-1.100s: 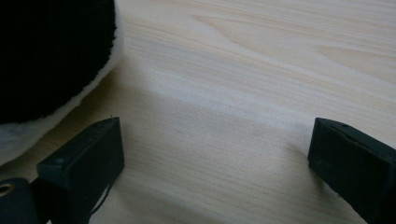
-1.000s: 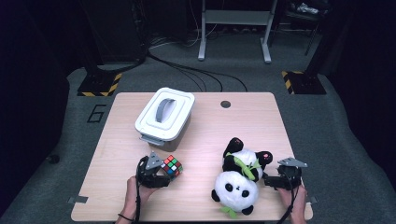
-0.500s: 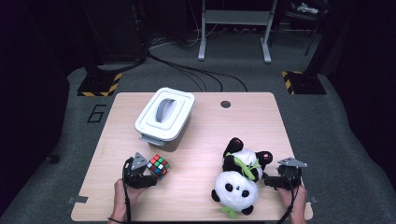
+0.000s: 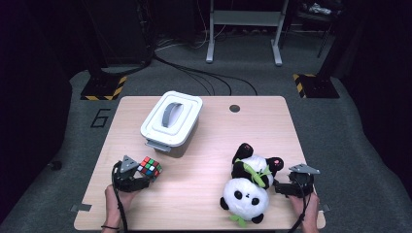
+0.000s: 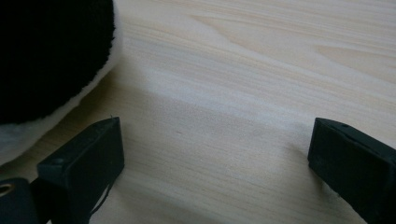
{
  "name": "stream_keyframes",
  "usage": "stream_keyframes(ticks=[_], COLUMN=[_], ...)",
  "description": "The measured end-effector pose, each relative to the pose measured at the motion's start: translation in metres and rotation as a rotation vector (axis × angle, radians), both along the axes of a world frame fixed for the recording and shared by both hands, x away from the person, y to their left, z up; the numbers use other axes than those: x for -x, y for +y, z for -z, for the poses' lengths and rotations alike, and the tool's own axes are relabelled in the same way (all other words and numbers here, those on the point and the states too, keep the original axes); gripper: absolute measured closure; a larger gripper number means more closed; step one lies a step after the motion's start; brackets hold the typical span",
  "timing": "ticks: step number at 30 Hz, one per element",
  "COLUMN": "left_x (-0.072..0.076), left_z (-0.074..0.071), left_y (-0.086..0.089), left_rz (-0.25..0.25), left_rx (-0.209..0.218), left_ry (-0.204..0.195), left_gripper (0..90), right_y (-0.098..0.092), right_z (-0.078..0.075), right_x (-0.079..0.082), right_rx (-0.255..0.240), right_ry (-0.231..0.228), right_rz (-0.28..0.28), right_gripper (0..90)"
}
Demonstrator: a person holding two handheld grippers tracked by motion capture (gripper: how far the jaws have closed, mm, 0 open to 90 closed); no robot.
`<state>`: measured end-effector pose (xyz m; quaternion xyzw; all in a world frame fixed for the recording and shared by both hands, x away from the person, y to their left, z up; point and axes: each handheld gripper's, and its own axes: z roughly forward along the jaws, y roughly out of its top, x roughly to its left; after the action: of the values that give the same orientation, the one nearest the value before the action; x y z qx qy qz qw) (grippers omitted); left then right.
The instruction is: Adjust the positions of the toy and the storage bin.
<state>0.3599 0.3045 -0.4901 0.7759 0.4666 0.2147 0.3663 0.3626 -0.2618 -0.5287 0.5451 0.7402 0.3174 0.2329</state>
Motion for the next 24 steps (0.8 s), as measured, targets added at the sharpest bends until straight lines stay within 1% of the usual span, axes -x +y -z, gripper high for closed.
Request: stream_keyframes(ticks=[2, 5, 6, 9, 12, 13, 14, 17, 18, 19, 21, 22, 24], left_x=[-0.001, -0.001, 0.0, 0.001, 0.001, 0.0, -0.001, -0.004, -0.006, -0.007, -0.009, -0.01, -0.012], left_z=[0.001, 0.002, 0.001, 0.002, 0.005, 0.006, 0.006, 0.006, 0.007, 0.007, 0.006, 0.007, 0.007], left_y=[0.006, 0.013, 0.016, 0.027, 0.04, 0.044, 0.048, 0.058, 0.06, 0.062, 0.064, 0.065, 0.066], left_rz=[-0.012, -0.045, -0.049, -0.091, -0.128, -0.141, -0.154, -0.17, -0.181, -0.185, -0.189, -0.198, -0.199], left_rx=[0.002, 0.004, 0.007, 0.016, 0.015, 0.019, 0.017, 0.018, 0.018, 0.016, 0.02, 0.025, 0.018], left_ry=[0.009, 0.004, 0.004, -0.003, 0.016, 0.012, 0.016, 0.025, 0.018, 0.023, 0.027, 0.019, 0.02], left_gripper=[34.5, 34.5, 34.5, 34.5, 34.5, 34.5, 34.5, 34.5, 34.5, 34.5, 34.5, 34.5, 34.5], right_y=[0.0, 0.0, 0.0, 0.0, 0.0, 0.0, 0.0, 0.0, 0.0, 0.0, 0.0, 0.0, 0.0], right_z=[0.0, 0.0, 0.0, 0.0, 0.0, 0.0, 0.0, 0.0, 0.0, 0.0, 0.0, 0.0, 0.0], right_x=[0.0, 0.0, 0.0, 0.0, 0.0, 0.0, 0.0, 0.0, 0.0, 0.0, 0.0, 0.0, 0.0], right_rx=[0.0, 0.0, 0.0, 0.0, 0.0, 0.0, 0.0, 0.0, 0.0, 0.001, 0.0, 0.0, 0.0], right_ry=[0.0, 0.0, 0.0, 0.0, 0.0, 0.0, 0.0, 0.0, -0.001, -0.001, 0.0, 0.0, 0.0], right_rz=[0.0, 0.0, 0.0, 0.001, 0.0, 0.001, 0.001, 0.001, 0.001, 0.0, 0.001, 0.002, 0.002], right_gripper=[2.5, 2.6, 2.6, 2.6, 2.6, 2.6, 2.6, 2.6, 2.6, 2.6, 2.6, 2.6, 2.6])
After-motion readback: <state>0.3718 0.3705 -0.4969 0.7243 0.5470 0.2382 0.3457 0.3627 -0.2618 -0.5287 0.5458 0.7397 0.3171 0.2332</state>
